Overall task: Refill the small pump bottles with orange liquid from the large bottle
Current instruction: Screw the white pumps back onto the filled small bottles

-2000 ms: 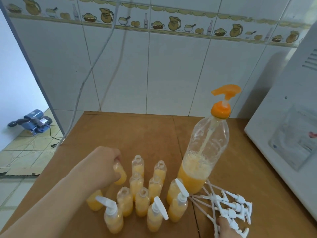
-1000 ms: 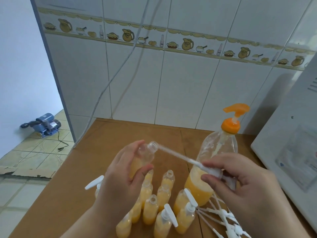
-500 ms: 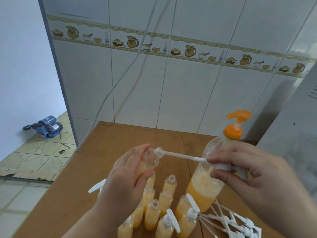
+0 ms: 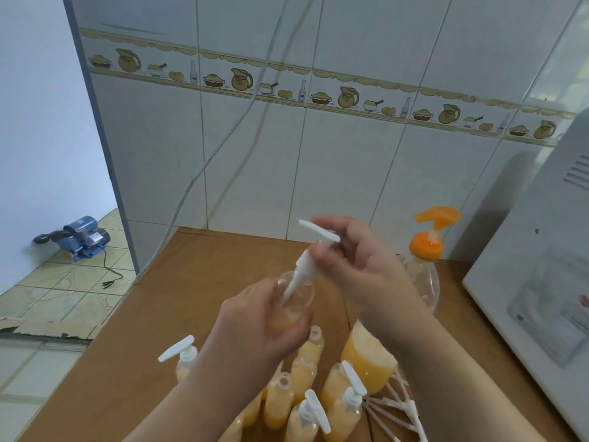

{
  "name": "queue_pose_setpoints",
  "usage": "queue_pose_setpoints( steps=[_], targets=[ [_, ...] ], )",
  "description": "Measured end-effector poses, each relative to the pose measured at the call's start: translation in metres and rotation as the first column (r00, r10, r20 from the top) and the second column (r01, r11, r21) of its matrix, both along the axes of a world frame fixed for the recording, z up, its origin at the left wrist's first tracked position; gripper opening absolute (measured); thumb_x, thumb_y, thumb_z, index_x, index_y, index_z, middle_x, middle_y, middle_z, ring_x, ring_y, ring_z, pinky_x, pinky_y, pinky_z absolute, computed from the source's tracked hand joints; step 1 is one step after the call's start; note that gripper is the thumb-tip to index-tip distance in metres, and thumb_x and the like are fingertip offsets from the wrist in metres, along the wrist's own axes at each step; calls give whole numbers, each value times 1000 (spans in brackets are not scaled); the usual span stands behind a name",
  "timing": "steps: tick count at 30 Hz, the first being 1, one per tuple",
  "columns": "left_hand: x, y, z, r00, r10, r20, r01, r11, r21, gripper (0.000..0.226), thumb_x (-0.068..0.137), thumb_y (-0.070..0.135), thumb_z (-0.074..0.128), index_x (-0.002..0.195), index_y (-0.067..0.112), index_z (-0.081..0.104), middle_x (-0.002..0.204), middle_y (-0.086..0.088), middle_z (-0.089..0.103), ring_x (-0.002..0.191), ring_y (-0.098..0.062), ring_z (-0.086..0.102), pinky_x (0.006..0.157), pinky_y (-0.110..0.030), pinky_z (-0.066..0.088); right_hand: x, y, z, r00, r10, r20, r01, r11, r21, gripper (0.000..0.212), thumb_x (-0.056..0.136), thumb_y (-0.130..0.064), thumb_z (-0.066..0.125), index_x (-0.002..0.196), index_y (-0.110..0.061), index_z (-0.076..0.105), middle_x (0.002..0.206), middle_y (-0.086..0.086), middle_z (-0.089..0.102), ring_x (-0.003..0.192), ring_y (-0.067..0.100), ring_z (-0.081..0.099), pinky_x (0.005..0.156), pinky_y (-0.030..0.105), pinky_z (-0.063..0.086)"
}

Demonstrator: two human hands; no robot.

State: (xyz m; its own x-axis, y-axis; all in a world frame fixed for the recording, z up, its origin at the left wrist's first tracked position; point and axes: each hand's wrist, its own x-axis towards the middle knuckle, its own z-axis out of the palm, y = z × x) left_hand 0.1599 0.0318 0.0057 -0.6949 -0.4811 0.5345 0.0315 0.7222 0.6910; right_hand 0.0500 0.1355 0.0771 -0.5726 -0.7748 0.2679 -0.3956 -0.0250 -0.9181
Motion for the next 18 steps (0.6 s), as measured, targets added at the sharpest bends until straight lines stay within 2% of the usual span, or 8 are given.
queue_pose_setpoints(
  steps=[2, 4, 6, 8, 11, 13, 16, 18],
  targets=[
    [1, 0, 3, 998, -38, 52, 35, 997, 63, 15, 78, 47, 60, 75, 35, 50, 78, 24, 58, 67, 0, 55, 59, -9, 40, -2, -1, 2, 984, 70, 167, -61, 996, -57, 39, 78, -33, 56, 116, -26, 58, 94, -6, 72, 92, 6, 66, 80, 16, 52],
    [0, -1, 1, 993, -53, 101, 42, 994, 105, 20, 79, 53, 54, 76, 34, 49, 78, 25, 57, 65, -1, 53, 59, -12, 41, -2, -5, 1, 983, 57, 174, -45, 996, -71, 32, 75, -23, 61, 107, -23, 63, 87, -5, 74, 87, 6, 68, 75, 15, 52],
    [0, -1, 0, 987, -72, 143, 51, 988, 143, 26, 78, 60, 50, 78, 34, 50, 78, 22, 59, 63, -2, 54, 57, -16, 42, -5, -10, -4, 983, -17, 181, 26, 999, -46, 39, 63, -28, 70, 101, -22, 64, 75, -6, 71, 75, 6, 68, 68, 14, 52],
    [0, 0, 0, 985, -114, 131, 75, 959, 272, 33, 74, 65, 51, 80, 32, 54, 76, 14, 63, 61, -7, 58, 56, -21, 47, -9, -12, -8, 971, -27, 239, 27, 1000, 6, 52, 62, -36, 71, 111, -23, 58, 76, -9, 71, 77, 6, 68, 74, 19, 54],
    [-2, 1, 4, 985, -161, 54, 113, 860, 498, 33, 69, 60, 57, 73, 28, 60, 69, -3, 65, 56, -19, 61, 56, -28, 52, -12, -13, -11, 857, 108, 503, -79, 994, -79, 41, 83, -19, 59, 124, -22, 50, 98, 3, 74, 93, 17, 69, 87, 31, 53],
    [-3, 0, 8, 974, -227, 17, 168, 768, 618, 33, 70, 58, 58, 69, 25, 61, 64, -7, 64, 51, -22, 58, 51, -28, 51, -11, -15, -14, 809, 136, 572, -69, 988, -137, 49, 79, -9, 63, 126, -15, 51, 96, 7, 73, 89, 20, 69, 83, 30, 56],
    [-5, 0, 10, 949, -316, -19, 234, 658, 716, 52, 72, 59, 52, 80, 9, 62, 63, -9, 63, 49, -26, 56, 47, -30, 49, -10, -19, -23, 783, 138, 607, -70, 989, -134, 61, 71, -20, 77, 127, -16, 53, 95, 2, 70, 93, 18, 66, 85, 32, 54],
    [-7, -1, 10, 946, -322, -25, 230, 616, 753, 63, 73, 64, 46, 83, 3, 60, 63, -10, 62, 49, -27, 55, 46, -30, 48, -9, -20, -22, 732, 216, 646, -117, 974, -193, 52, 79, -27, 68, 127, -17, 51, 107, 3, 70, 106, 21, 64, 93, 37, 50]
  ],
)
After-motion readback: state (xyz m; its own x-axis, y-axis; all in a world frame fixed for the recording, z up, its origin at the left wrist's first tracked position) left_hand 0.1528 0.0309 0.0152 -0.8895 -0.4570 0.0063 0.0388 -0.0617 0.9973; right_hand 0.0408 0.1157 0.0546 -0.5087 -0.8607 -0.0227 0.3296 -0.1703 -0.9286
